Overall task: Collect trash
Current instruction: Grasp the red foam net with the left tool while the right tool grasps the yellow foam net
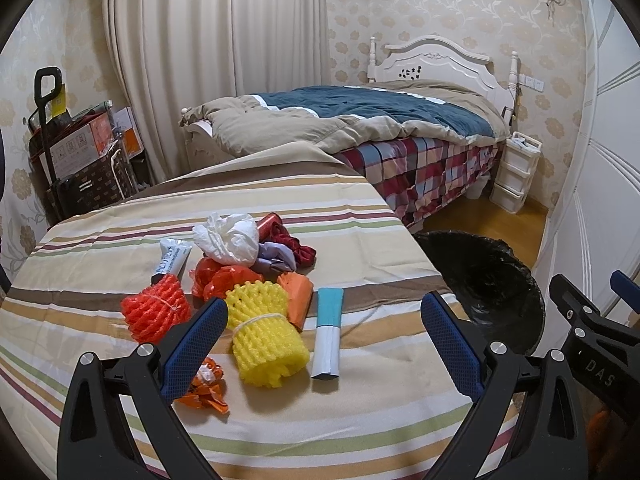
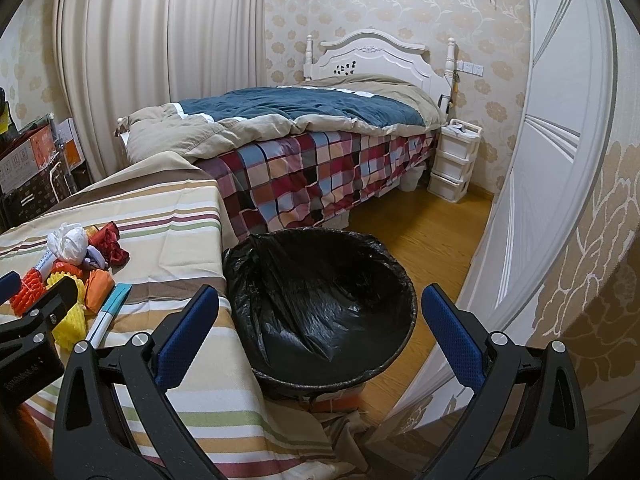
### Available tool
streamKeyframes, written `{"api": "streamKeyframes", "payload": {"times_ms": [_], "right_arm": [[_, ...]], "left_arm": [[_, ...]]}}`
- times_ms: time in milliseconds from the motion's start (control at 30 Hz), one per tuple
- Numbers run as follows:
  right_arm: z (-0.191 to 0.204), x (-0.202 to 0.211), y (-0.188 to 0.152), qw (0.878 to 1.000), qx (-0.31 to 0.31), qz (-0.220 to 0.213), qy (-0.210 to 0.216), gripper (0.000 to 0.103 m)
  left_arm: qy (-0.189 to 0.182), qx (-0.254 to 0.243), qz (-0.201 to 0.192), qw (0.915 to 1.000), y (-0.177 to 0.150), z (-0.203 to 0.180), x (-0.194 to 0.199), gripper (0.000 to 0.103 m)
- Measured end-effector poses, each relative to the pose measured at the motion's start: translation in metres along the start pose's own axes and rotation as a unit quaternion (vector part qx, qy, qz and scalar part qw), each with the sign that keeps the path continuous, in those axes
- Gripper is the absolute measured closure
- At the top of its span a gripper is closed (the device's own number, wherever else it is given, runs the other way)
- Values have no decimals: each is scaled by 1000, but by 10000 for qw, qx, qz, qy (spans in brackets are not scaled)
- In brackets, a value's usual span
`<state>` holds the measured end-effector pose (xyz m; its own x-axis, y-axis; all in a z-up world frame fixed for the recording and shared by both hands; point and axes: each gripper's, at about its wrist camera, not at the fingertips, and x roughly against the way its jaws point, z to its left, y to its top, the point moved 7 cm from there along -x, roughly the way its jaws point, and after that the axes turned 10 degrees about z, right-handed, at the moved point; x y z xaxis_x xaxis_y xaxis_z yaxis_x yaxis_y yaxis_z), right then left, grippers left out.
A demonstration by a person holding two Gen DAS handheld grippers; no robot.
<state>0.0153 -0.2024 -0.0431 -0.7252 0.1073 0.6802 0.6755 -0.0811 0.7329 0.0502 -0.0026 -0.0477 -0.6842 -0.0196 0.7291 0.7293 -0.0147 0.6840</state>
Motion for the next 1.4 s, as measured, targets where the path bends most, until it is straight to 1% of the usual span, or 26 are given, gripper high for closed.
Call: {"api": "streamKeyframes", "payload": {"times_ms": [100,333,633,767,833,900,967,1033,1133,1267,1400], "right_arm": [[-1,0,-4,10000,10,22,42,4],[13,-1,-12,9994,76,162,293,4],[58,2,-9,9967,412,247,658,4],[79,4,-7,9946,558,268,834,4],[91,6,-7,9933,670,246,905,4],[102,7,-6,9921,769,228,966,6],[113,5,-3,9904,872,258,1039,16],[125,3,-3,9878,978,347,1163,20],[137,1,-3,9860,1070,381,1221,21],[149,-1,-3,9843,1163,414,1265,21],[154,-4,-3,9831,1211,474,1285,21]], "left_arm": [[60,7,45,10000,-1,7,1,6],[231,253,162,9993,-8,46,5,7],[581,478,207,9970,-20,98,12,8],[700,676,319,9947,-29,125,10,13],[743,722,353,9940,-30,135,8,16],[760,775,379,9934,-31,143,7,17],[737,814,400,9932,-32,147,4,17],[660,856,422,9932,-31,150,1,17],[575,824,458,9939,-27,149,-5,17],[552,765,522,9942,-23,149,-15,17],[500,786,597,9939,-21,149,-24,17]]}}
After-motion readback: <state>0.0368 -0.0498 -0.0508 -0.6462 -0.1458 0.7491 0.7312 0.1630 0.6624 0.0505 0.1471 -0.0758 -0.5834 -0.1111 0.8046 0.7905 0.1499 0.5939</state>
